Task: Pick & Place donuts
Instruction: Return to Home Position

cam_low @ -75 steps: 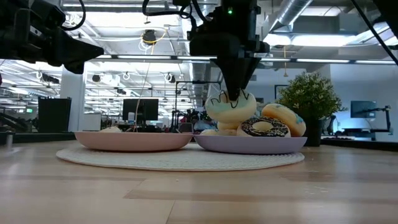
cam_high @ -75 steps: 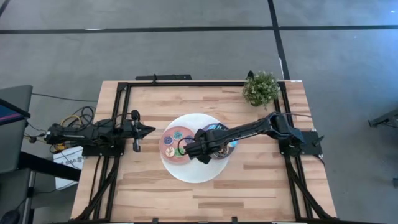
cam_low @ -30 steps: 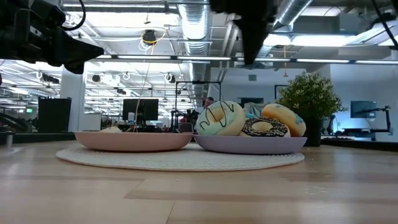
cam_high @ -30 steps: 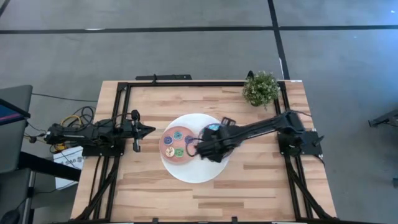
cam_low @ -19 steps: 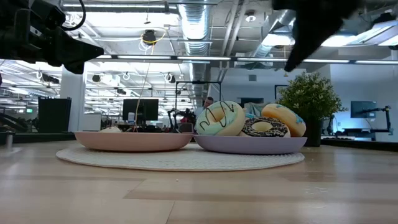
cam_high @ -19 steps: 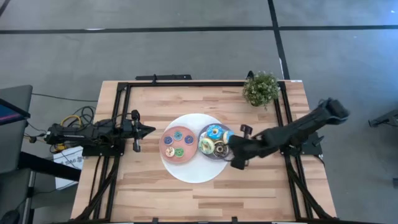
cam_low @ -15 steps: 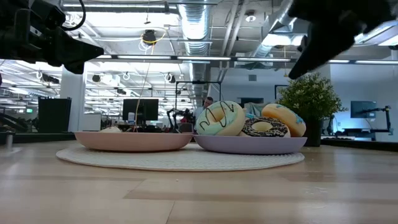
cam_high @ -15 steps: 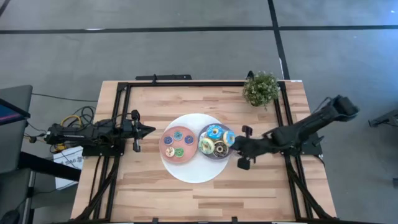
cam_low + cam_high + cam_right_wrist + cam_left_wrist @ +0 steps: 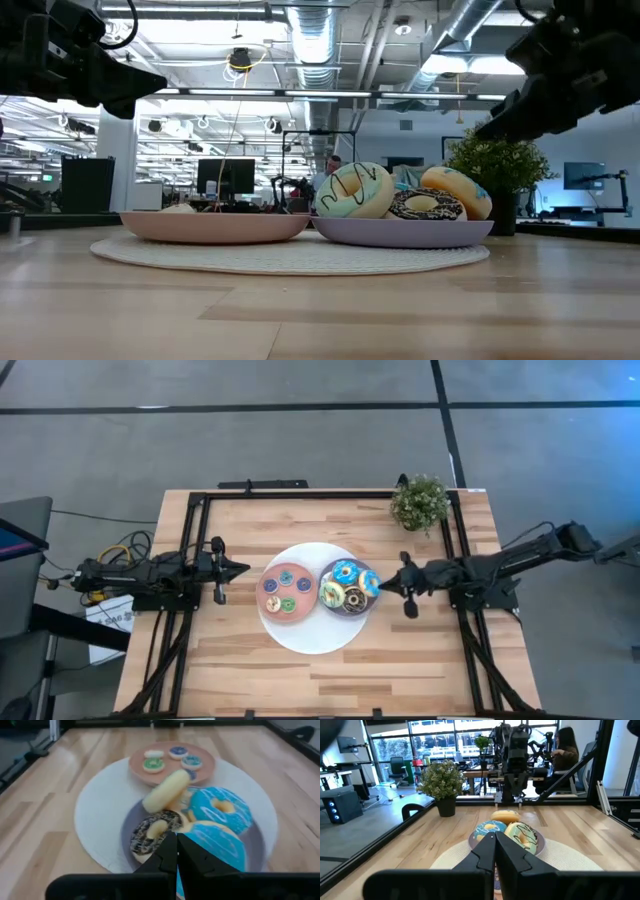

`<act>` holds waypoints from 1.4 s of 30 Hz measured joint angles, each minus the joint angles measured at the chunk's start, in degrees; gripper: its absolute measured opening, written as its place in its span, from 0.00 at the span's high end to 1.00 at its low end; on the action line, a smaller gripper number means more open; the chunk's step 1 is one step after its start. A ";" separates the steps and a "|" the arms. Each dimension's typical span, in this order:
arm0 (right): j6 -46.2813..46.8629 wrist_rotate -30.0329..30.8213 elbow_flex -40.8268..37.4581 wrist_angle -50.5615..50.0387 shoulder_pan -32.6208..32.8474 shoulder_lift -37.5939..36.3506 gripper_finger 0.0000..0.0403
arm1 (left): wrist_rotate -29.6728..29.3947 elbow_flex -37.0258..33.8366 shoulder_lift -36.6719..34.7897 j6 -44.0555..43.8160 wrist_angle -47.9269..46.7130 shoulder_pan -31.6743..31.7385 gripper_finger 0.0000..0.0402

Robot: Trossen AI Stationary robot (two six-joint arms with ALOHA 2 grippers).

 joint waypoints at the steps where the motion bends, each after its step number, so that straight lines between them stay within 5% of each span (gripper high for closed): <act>1: 0.24 -0.79 -0.69 0.04 -0.73 -1.45 1.00 | 0.00 0.01 0.00 0.00 0.02 0.01 1.00; 14: -0.43 -10.13 -9.83 2.79 -6.29 -20.32 1.00 | 0.00 0.00 0.00 0.00 0.01 -0.01 1.00; 36: 2.02 -11.21 -12.85 -4.20 -8.02 -46.48 1.00 | 0.00 0.00 0.00 0.02 0.02 0.00 1.00; 42: 1.99 -11.12 -12.87 -7.81 -8.02 -48.05 1.00 | 0.00 0.01 0.00 0.01 0.01 0.00 1.00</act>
